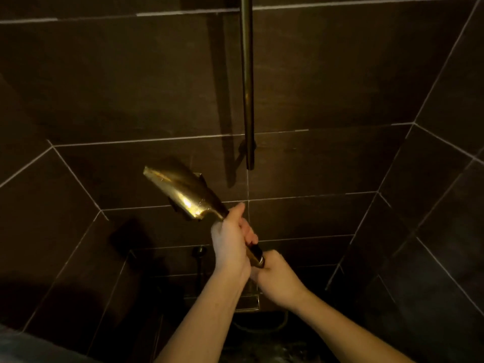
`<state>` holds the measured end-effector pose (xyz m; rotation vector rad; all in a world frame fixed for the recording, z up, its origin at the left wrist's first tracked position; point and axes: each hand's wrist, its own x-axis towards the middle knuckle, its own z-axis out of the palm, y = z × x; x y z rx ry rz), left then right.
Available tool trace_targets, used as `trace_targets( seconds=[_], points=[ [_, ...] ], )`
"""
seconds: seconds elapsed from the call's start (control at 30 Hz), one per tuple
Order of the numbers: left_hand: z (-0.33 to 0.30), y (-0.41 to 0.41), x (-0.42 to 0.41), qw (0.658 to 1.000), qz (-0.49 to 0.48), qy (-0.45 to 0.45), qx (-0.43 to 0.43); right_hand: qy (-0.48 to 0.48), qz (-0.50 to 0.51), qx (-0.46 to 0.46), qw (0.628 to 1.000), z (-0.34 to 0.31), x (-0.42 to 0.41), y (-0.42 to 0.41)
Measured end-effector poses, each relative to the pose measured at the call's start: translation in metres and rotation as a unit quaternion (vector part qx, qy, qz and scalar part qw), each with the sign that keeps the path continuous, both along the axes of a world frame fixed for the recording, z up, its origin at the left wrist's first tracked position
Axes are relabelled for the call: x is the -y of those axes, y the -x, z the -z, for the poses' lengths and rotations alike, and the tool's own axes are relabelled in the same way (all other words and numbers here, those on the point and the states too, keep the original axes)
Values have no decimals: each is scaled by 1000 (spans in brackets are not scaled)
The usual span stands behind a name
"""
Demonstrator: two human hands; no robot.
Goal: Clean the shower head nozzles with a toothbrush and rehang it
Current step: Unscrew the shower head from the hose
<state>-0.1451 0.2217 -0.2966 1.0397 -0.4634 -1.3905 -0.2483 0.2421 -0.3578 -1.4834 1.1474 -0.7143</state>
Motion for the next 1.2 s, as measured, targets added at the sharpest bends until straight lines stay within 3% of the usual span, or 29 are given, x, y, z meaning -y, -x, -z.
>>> trace_targets(
  seconds=[0.17,0.3,0.4,0.47,0.57,0.67,0.73,0.87,0.97,1.1,1.13,1.2],
  points=[
    [-21,-25,12,965,221,138,-16,-159,-131,188,960,-20,7,19],
    [-25,-23,25,890,383,205,-138,-320,-288,257,865,-19,11,18],
    [-26,-14,27,899,371,156,-174,-352,-272,270,854,-20,15,17],
    [-24,-8,29,948,283,92,-116,-317,-182,231,902,-19,18,19],
    [-13,7,22,997,75,9,-1,-131,-42,65,988,-10,13,13],
    [-7,18,9,998,-10,20,63,-15,29,24,999,3,5,3],
    [-10,16,6,996,19,32,76,-27,10,62,998,1,3,8],
    [-24,-7,6,975,183,123,13,-142,-120,161,969,-20,7,24],
    [-36,-18,10,935,276,204,-84,-285,-259,225,895,-31,9,31],
    [-43,-14,15,889,363,204,-190,-374,-346,259,820,-34,10,29],
    [-41,-12,17,891,363,182,-203,-383,-332,259,822,-34,10,27],
    [-35,-11,20,925,311,130,-174,-358,-256,225,869,-33,7,26]
  ],
)
